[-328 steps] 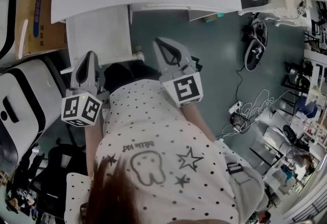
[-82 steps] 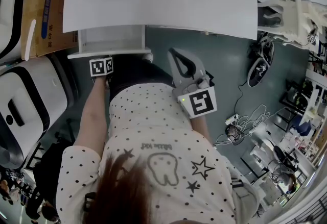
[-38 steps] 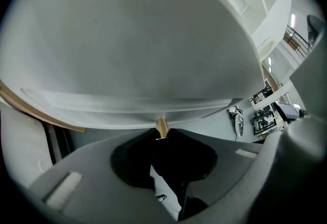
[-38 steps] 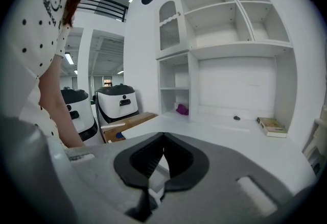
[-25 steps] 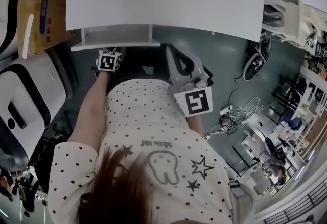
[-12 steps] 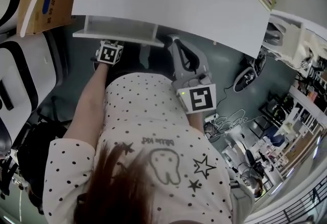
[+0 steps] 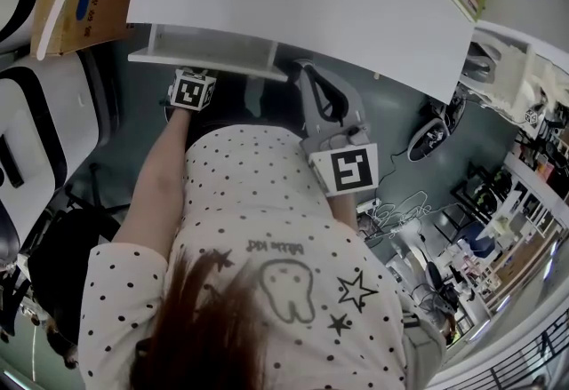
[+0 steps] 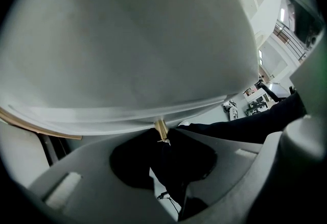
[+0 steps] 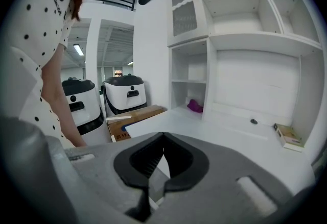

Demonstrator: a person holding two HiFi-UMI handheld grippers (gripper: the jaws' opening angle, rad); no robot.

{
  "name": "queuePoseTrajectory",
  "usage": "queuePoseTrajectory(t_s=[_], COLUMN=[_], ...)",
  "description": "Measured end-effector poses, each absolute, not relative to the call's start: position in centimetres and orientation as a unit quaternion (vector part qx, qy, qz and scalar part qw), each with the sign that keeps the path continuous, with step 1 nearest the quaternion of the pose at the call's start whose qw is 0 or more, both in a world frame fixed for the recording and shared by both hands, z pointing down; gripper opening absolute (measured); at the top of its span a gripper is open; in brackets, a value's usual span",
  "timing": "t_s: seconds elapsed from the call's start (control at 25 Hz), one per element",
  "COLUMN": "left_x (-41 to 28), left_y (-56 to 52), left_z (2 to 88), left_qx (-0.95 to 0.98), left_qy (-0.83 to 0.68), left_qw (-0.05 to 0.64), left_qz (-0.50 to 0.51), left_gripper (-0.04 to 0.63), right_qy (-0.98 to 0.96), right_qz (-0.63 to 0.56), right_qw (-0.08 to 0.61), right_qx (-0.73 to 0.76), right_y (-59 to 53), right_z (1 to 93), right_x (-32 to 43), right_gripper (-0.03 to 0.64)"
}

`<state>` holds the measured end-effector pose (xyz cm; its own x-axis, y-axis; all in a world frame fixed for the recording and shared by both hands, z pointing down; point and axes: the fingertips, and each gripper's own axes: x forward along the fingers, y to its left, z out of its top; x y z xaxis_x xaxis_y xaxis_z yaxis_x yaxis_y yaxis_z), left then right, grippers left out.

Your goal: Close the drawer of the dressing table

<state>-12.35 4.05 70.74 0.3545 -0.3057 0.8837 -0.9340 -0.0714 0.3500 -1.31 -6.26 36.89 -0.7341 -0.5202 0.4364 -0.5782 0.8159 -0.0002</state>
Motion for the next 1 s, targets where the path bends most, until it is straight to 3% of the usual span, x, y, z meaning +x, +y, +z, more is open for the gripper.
queuePoseTrajectory(t_s=[1.0], left_x=[-12.6], left_y=[3.2], left_z=[71.1], left_qx=[0.677], left_qy=[-0.453], left_qw=[0.482], left_qz=[0.322], left_gripper=[0.089], right_qy=[-0.918], right_qz=[0.060], right_qw=[0.205], right_qx=[0.335], right_y=[-5.4], right_z=[36.4], right_x=[-1.2], right_gripper=[-0.002])
